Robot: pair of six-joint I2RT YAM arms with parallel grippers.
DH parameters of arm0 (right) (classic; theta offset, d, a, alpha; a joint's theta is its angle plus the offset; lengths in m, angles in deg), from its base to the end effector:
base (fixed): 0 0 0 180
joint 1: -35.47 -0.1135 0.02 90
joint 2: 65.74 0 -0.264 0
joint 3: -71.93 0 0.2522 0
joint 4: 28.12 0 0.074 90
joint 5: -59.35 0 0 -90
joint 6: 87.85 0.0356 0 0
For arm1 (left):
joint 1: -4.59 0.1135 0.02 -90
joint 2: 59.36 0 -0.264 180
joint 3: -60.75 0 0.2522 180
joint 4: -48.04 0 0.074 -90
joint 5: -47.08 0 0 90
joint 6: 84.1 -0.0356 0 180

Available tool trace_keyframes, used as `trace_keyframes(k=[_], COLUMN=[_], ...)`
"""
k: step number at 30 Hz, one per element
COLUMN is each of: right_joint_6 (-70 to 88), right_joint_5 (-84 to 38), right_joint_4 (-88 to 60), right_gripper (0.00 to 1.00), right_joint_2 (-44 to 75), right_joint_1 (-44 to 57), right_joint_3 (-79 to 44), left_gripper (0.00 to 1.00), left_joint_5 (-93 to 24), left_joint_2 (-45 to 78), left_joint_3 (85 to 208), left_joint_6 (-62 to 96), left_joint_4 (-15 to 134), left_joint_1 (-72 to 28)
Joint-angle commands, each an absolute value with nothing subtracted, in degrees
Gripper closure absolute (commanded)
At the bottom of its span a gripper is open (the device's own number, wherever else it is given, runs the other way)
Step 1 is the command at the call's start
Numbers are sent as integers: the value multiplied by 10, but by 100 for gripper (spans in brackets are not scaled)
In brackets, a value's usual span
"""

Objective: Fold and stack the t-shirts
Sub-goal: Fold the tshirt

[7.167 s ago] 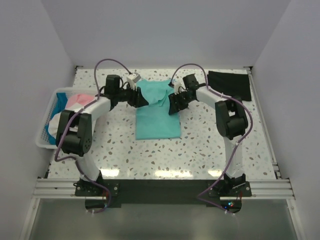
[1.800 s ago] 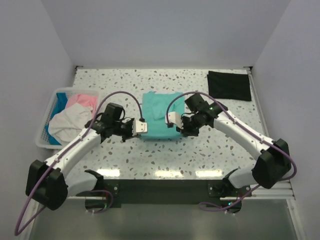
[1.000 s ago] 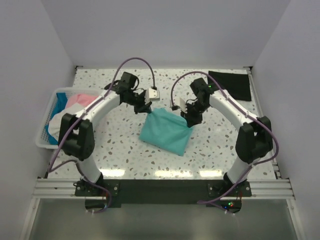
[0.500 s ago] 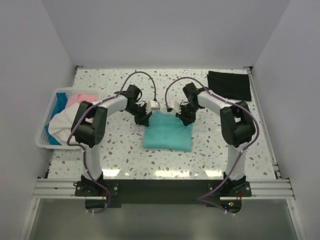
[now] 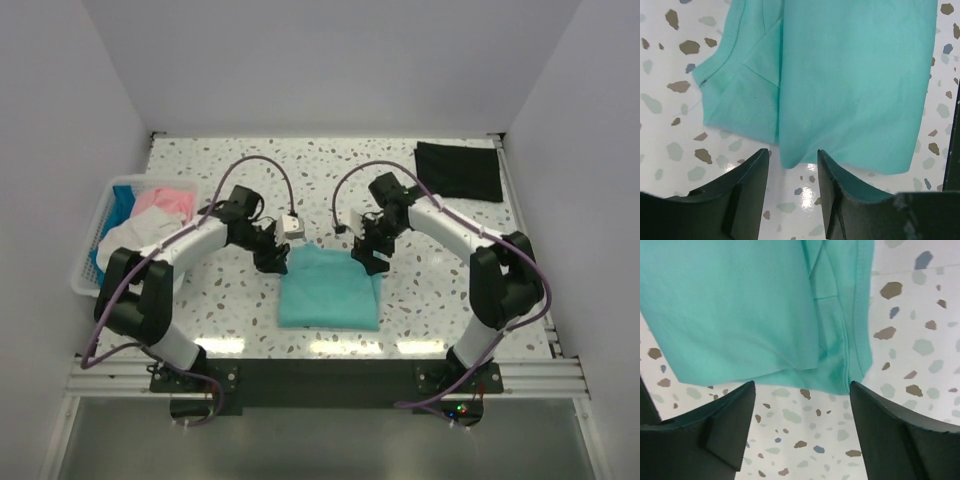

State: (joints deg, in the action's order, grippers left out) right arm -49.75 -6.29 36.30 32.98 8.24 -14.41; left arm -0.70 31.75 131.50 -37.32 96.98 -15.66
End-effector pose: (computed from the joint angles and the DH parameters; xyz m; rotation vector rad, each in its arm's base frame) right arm 0.2873 0.1644 0.2168 -1.8260 2.1009 0.5180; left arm 0.2704 -0.1253 0.1958 1.4757 2.0485 -0.8613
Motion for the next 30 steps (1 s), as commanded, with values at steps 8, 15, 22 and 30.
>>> trace_keyframes(k=[8,15,22,30], right_joint_6=[-256,-135,-113,-117], right_joint_5=[70,110,107,90], right_joint_4=[387,328,299,288], right_gripper=[50,75,76,76], right_joint_2=[412,532,593,623], right_joint_1=[129,109,90,80], right_joint_3=[-331,-375,-388,-387], left_gripper=[47,52,52,54], left_joint_5=[34,55,39,33], left_joint_2=[276,389,444,473], left_joint_3=[1333,1403,1424,1410], left_joint_6=[-466,-431,-416,-422], left_joint_4=[883,901,889,890], left_joint_1=[-199,-246,-261,-274])
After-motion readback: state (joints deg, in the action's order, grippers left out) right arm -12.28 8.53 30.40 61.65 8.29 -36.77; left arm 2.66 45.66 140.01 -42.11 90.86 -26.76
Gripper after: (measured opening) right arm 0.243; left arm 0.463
